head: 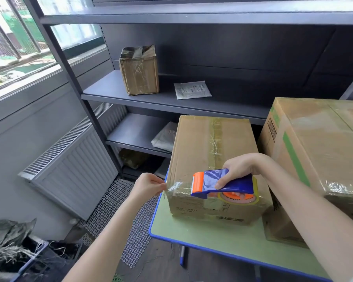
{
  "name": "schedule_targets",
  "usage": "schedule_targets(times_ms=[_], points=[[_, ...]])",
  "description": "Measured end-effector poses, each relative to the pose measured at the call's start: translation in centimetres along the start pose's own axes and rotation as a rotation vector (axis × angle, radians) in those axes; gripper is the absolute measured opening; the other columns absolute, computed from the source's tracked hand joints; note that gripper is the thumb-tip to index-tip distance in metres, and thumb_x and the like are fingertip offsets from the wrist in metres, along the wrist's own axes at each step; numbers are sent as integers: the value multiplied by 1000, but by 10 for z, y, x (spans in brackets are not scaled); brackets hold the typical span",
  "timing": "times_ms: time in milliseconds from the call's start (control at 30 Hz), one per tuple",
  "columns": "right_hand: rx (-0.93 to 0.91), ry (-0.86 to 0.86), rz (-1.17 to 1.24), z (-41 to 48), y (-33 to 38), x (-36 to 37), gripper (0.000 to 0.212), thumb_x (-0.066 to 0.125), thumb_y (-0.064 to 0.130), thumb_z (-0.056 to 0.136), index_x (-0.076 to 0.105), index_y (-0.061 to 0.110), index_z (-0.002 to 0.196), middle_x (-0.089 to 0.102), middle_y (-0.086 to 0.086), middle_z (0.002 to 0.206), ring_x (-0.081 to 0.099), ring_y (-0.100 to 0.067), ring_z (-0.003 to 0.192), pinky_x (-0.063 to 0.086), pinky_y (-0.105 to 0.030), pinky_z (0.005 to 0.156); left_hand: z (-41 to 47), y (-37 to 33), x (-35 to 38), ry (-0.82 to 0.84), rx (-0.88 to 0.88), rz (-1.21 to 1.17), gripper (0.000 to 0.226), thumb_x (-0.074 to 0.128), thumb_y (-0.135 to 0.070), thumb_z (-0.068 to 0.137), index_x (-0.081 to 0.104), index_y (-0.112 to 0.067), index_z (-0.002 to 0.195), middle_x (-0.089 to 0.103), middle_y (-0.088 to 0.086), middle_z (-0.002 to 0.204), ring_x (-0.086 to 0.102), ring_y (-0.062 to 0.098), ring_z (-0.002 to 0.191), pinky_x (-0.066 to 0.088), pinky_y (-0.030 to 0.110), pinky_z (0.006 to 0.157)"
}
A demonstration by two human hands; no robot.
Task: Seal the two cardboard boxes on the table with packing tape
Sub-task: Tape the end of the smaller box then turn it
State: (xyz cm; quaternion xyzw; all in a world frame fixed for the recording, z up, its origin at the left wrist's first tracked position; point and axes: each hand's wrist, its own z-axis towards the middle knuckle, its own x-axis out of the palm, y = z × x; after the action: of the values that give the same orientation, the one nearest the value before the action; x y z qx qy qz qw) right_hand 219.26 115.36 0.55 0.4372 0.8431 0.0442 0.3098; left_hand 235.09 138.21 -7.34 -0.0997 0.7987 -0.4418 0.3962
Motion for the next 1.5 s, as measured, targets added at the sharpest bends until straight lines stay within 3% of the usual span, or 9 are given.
schedule_targets(times_ms=[233, 367, 500, 700, 800, 900, 1067, 1200, 1500], points=[[-13, -10, 5, -5, -1, 2, 45, 68, 54, 74, 62, 15, 97, 71, -2, 93, 68, -17, 82, 54, -28, 74, 7, -15, 0, -34, 68, 327, 10, 78, -21, 75, 74, -12, 74, 70, 0, 69, 61, 5, 57, 43, 7, 48], [-25, -18, -11, -5, -1, 3, 44, 68, 54, 75, 62, 15, 95, 71, -2, 92, 68, -17, 79, 54, -27, 72, 10, -13, -1, -30, 25, 325, 11, 81, -20, 72, 74, -12, 70, 71, 5, 65, 66, 11, 58, 57, 24, 63], [-29, -17, -10, -4, 1, 3, 42, 68, 53, 75, 62, 16, 93, 71, -1, 90, 68, -15, 76, 54, -26, 69, 15, -6, -6, 46, -78, 161, 16, 82, -26, 70, 74, -13, 65, 71, 4, 62, 64, 8, 53, 51, 14, 52], [-30, -5, -14, -2, 2, 1, 44, 68, 53, 76, 61, 14, 97, 71, -3, 93, 68, -17, 80, 54, -27, 72, 13, 2, -2, 148, -181, 12, 15, 72, -29, 81, 72, -14, 79, 72, 6, 78, 64, 11, 66, 58, 22, 66], [-22, 10, -27, -2, 3, -1, 48, 67, 53, 76, 61, 13, 102, 71, -4, 97, 68, -17, 83, 54, -27, 74, 13, 0, 16, 71, -220, 82, 35, 62, -47, 84, 59, -15, 71, 60, 2, 72, 56, 13, 63, 54, 28, 61], [-15, 25, -32, -1, 4, -2, 49, 67, 54, 76, 61, 13, 103, 70, -4, 99, 67, -18, 85, 54, -27, 75, 10, -2, 40, 39, -199, 137, 50, 57, -59, 82, 46, -12, 69, 49, -1, 63, 45, 12, 55, 38, 26, 51], [-17, 38, -10, 4, 10, -6, 51, 68, 55, 74, 61, 13, 101, 71, -5, 98, 68, -16, 81, 55, -24, 67, 14, -3, 41, 27, -192, 57, 42, 56, -48, 88, 48, -8, 77, 63, 10, 80, 56, 21, 64, 53, 36, 66], [-21, 68, 49, 10, 24, -5, 61, 71, 53, 73, 61, 5, 109, 70, -13, 104, 68, -21, 81, 54, -23, 59, 20, 0, 28, 1, -159, 86, 41, 56, -43, 90, 46, -10, 69, 66, 15, 85, 66, 29, 77, 57, 43, 75], [-78, -11, 100, 28, 68, 9, 41, 71, 51, 75, 62, 13, 85, 70, 1, 70, 66, -14, 60, 53, -25, 63, 44, 17, -21, 23, -156, 125, 40, 58, -40, 90, 48, -9, 66, 58, 8, 68, 60, 24, 68, 54, 43, 77]])
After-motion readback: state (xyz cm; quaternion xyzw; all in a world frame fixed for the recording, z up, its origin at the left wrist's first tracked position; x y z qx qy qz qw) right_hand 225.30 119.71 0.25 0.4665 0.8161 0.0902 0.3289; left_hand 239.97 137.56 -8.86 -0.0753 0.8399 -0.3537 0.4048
